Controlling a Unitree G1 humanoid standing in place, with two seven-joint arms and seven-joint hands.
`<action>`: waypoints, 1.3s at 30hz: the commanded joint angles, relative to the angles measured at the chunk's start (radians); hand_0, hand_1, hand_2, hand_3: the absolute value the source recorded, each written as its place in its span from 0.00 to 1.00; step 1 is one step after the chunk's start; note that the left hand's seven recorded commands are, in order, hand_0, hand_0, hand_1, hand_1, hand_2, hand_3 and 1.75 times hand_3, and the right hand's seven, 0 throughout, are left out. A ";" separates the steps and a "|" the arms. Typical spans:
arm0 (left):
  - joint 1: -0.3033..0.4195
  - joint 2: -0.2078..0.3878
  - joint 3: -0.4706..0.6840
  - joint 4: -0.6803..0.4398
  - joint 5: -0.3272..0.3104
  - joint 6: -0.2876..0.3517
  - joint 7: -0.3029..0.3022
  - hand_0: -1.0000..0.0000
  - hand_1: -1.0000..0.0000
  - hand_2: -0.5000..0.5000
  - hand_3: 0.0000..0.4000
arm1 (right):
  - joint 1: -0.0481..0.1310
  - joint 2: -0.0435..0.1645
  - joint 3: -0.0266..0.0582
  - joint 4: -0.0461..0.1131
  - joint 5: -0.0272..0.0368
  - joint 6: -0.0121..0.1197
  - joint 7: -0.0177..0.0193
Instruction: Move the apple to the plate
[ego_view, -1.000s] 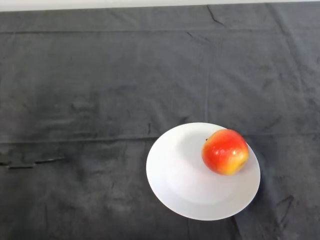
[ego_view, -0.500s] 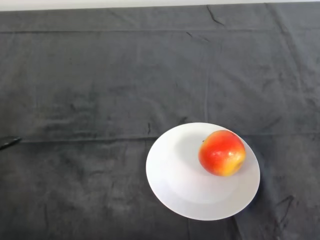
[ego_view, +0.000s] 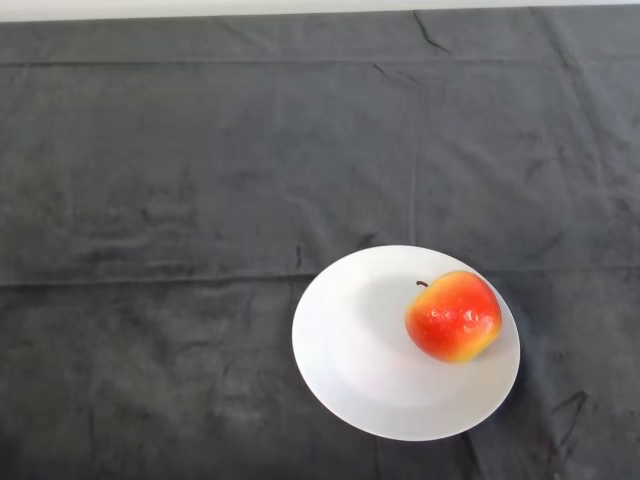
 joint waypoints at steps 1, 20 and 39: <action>-0.001 0.068 0.029 0.039 -0.015 0.015 -0.019 1.00 1.00 0.50 0.00 | -0.006 -0.021 -0.0063 -0.006 -0.0001 0.010 0.0014; -0.031 0.064 0.110 0.072 -0.018 0.026 -0.005 1.00 1.00 0.50 0.00 | -0.006 -0.021 -0.0063 -0.006 -0.0001 0.011 0.0022; -0.036 0.057 0.135 0.077 0.026 0.023 -0.018 1.00 1.00 0.50 0.00 | -0.006 -0.021 -0.0063 -0.006 -0.0001 0.012 0.0029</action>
